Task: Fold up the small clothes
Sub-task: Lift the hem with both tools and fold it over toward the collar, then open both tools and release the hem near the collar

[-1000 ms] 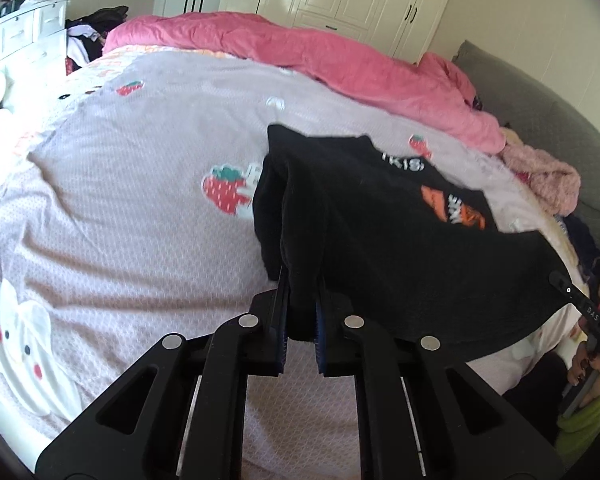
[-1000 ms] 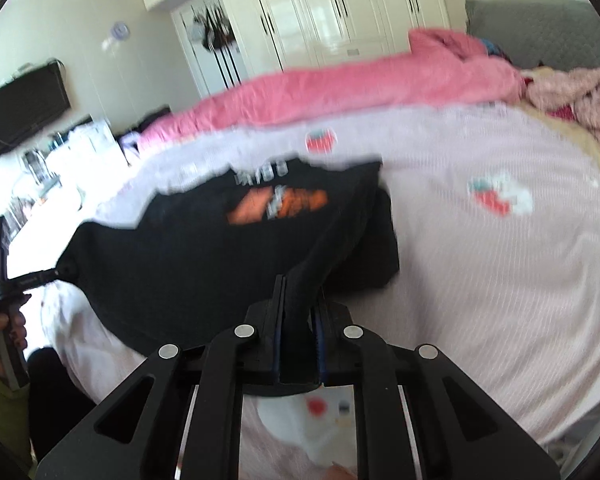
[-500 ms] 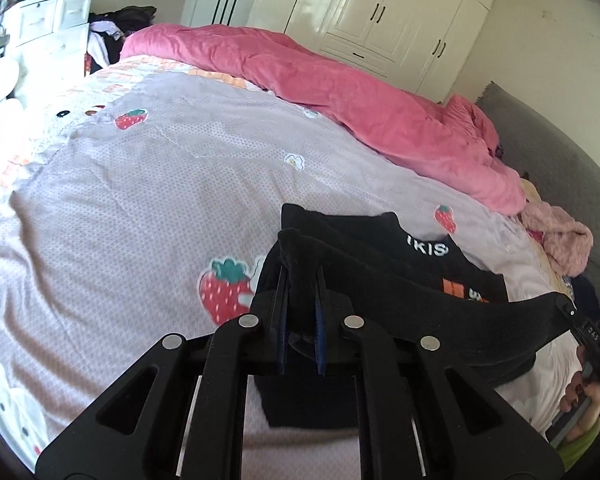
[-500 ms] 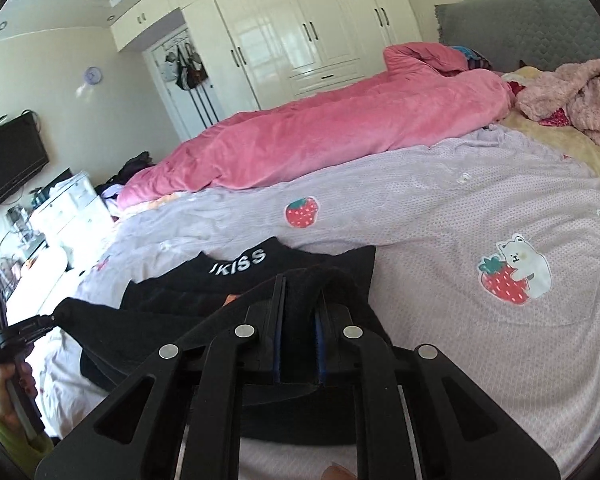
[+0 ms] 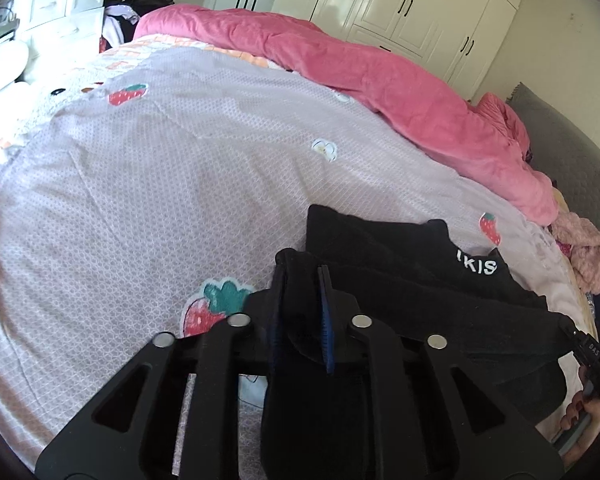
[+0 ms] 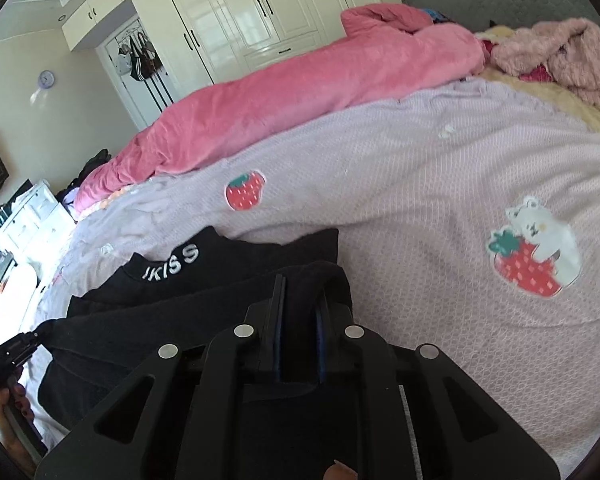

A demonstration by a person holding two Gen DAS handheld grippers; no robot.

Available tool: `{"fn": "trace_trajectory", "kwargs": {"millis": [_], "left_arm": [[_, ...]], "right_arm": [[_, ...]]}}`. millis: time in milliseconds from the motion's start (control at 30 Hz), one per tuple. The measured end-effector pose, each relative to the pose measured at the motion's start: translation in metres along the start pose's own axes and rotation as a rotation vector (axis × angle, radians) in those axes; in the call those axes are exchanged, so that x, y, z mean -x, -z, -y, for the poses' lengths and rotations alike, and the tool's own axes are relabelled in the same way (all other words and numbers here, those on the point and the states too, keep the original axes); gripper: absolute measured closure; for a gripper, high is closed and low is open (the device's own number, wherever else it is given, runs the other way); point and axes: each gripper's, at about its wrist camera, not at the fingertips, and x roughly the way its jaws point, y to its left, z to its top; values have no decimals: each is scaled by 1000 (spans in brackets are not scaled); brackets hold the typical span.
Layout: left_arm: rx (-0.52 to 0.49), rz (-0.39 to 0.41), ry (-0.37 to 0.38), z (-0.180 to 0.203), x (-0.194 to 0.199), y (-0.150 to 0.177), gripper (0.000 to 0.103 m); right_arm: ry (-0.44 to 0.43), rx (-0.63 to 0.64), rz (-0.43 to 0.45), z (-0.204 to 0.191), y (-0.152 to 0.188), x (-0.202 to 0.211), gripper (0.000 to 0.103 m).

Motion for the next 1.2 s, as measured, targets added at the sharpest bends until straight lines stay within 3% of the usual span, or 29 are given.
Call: {"fn": "trace_trajectory", "kwargs": {"millis": [100, 133, 167, 233, 333, 433, 533, 667, 767, 900, 1033, 1200], "left_arm": [[-15, 28, -2, 1, 10, 0, 87], [-33, 54, -15, 4, 16, 0, 87], [-53, 82, -35, 7, 23, -2, 87], [-100, 142, -77, 13, 37, -2, 87], [-149, 197, -83, 23, 58, 0, 87], [-210, 227, -79, 40, 69, 5, 87], [-266, 159, -8, 59, 62, 15, 87], [-331, 18, 94, 86, 38, 41, 87], [-446, -71, 111, 110, 24, 63, 86], [-564, -104, 78, 125, 17, 80, 84], [-554, -106, 81, 121, 11, 81, 82], [-522, -74, 77, 114, 6, 73, 81]], "right_arm": [[-29, -38, -4, 7, 1, 0, 87], [-36, -38, 4, 7, 1, 4, 78], [-35, -33, 13, 6, 1, 8, 60], [-15, -12, 50, 4, 2, 21, 51], [19, 37, 102, 1, 2, 40, 51], [-6, 110, 138, -13, 6, 58, 51], [-99, 189, 91, -40, 15, 57, 57], [-141, 370, 2, -82, 37, 44, 67], [-203, 425, -97, -102, 54, 31, 69], [-234, 537, -154, -126, 74, 29, 69], [-177, 568, -191, -133, 87, 16, 69], [-138, 574, -165, -131, 85, 4, 71]]}}
